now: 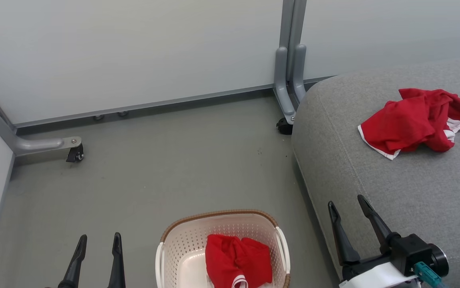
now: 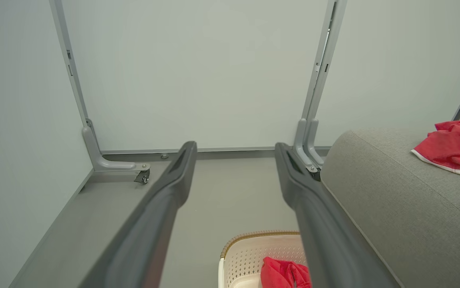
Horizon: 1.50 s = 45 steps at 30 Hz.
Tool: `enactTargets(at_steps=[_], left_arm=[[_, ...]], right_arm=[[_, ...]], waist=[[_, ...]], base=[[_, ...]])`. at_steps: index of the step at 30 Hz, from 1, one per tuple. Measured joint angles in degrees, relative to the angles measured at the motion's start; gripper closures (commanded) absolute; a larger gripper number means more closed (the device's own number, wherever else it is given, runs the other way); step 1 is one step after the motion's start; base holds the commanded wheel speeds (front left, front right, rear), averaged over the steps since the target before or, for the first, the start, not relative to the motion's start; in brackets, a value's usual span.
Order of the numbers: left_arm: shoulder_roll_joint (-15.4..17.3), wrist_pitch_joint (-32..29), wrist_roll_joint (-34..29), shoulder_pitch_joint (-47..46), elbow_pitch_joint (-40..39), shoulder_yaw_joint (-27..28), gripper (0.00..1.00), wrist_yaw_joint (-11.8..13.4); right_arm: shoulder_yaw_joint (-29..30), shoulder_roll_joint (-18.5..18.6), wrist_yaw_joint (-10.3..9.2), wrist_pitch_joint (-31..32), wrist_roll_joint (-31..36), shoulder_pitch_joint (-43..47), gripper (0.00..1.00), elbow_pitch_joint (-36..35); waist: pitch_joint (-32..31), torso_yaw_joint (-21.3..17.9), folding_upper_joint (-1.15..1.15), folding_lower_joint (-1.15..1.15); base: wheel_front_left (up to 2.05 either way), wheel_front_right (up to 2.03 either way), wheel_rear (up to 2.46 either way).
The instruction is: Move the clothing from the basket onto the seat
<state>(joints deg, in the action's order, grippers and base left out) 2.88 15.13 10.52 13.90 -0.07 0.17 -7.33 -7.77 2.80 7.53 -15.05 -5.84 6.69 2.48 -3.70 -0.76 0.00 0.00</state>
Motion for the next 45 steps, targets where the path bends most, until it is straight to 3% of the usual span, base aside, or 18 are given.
enactTargets(at_steps=[33, 39, 45], left_arm=[[0.0, 0.0, -0.5, -0.2, 3.7, -2.3, 0.0, 0.0], [3.0, 0.0, 5.2, -3.1, 12.7, -11.8, 0.0, 0.0], [7.7, 0.0, 9.3, -13.5, 17.0, -18.7, 0.0, -0.1]], right_arm=[[-1.0, 0.0, 0.0, 0.0, 2.0, -0.1, 0.0, -0.5], [-1.2, 0.0, 0.0, 0.0, 2.5, -1.4, 0.0, -1.1], [1.0, 0.0, 0.01, 0.0, 1.9, -5.6, 0.0, -4.0]], waist=[[1.6, -0.5, 0.0, 0.0], [4.0, -1.3, 0.0, 0.0], [8.6, -2.2, 0.0, 0.0]], base=[[0.0, 0.0, 0.0], [0.0, 0.0, 0.0], [0.0, 0.0, 0.0]])
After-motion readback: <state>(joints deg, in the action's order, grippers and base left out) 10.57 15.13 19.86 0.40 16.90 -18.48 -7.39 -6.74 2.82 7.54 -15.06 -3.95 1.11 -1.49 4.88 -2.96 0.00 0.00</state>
